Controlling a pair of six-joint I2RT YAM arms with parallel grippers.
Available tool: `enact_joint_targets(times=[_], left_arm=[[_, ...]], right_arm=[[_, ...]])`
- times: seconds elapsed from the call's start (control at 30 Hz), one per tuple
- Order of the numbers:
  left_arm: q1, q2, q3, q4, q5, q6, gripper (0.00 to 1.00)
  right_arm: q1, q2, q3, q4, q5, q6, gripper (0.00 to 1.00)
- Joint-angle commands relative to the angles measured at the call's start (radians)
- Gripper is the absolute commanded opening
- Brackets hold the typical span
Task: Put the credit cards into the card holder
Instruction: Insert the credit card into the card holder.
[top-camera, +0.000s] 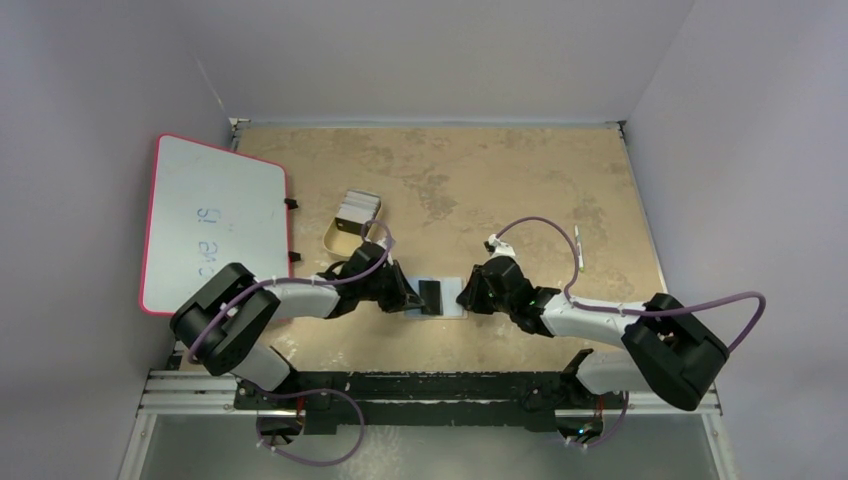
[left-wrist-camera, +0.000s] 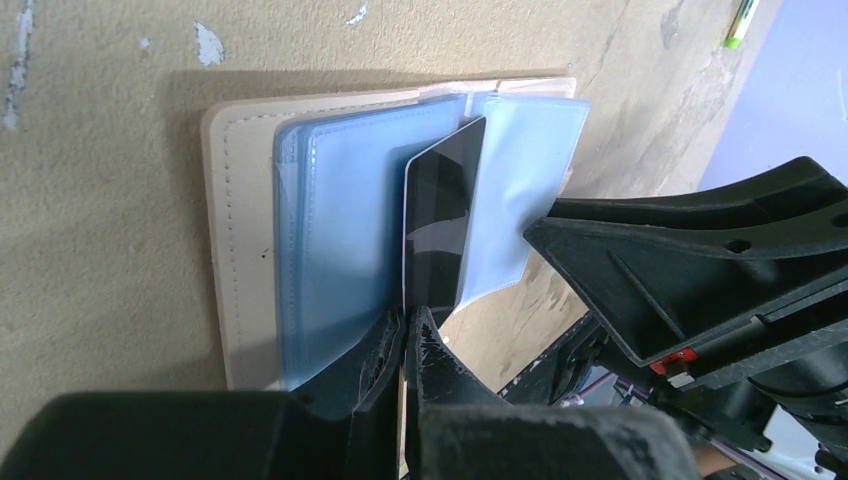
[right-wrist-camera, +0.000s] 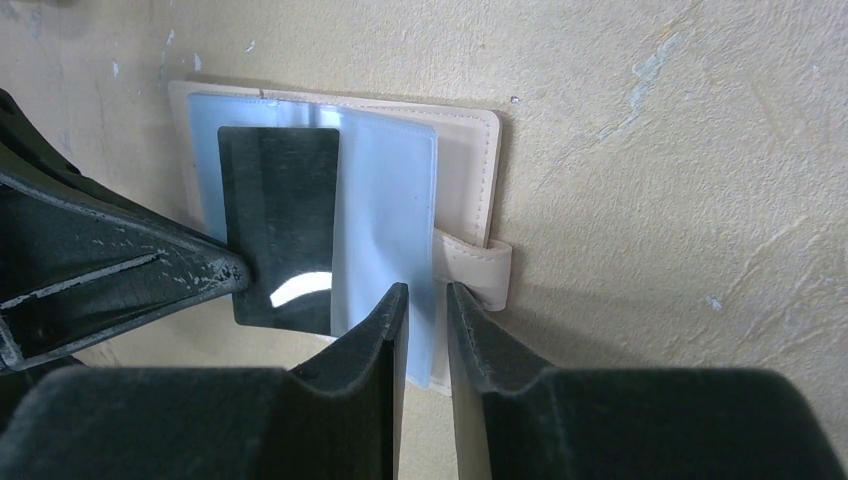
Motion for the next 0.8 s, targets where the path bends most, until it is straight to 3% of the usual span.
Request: enact_joint_targets(times=[0.0, 0.57, 0.77], left_arm=[[-0.007, 0.023, 0.009, -0.056, 0.01, 0.053, 0.0], [-0.01, 0.094, 0.153, -0.119, 0.009, 0.117, 0.0], [-0.01, 0.055, 0.213, -0.212, -0.062, 0.142, 0.18]], right_arm=[[-0.003, -0.004, 0.001, -0.031, 0.01, -0.01, 0.23], [-0.002, -0.039, 0.02, -0.03, -0.013, -0.015, 0.25], [-0.006, -0.097, 0.072, -0.121, 0.054, -0.04, 0.3]])
